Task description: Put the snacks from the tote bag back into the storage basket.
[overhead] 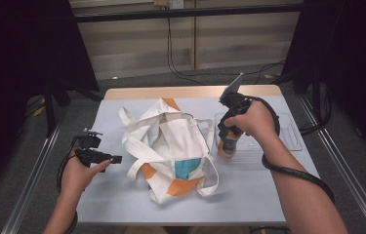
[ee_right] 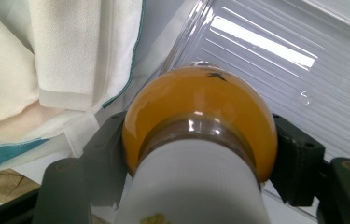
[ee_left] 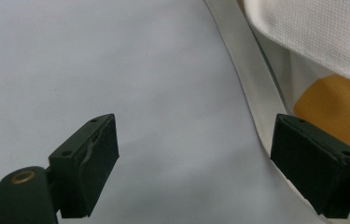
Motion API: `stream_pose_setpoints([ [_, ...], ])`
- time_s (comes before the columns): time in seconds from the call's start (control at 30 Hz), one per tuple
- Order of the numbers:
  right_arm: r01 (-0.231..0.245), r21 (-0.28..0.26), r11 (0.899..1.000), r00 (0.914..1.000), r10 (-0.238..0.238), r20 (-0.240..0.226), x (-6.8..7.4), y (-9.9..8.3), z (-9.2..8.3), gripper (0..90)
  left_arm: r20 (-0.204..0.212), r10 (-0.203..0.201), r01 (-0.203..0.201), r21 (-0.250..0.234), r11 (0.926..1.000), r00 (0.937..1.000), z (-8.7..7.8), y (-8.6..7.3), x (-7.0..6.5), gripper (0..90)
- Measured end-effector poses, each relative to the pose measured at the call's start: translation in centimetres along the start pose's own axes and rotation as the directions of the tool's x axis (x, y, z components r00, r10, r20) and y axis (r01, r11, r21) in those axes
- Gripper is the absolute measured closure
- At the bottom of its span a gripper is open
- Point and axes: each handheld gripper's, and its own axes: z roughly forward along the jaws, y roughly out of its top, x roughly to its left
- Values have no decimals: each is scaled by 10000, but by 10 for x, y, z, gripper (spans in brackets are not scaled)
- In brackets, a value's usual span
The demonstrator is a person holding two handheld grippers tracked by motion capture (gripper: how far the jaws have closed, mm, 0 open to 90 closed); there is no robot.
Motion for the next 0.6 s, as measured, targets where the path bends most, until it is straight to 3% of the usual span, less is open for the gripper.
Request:
stream_pose_setpoints([
  [0.6, -47, 32, 10000, 10000, 46, 56, 0, 1, 8, 305, 45, -24, 24, -13, 10000, 10000, 0, 0, 1, 150],
])
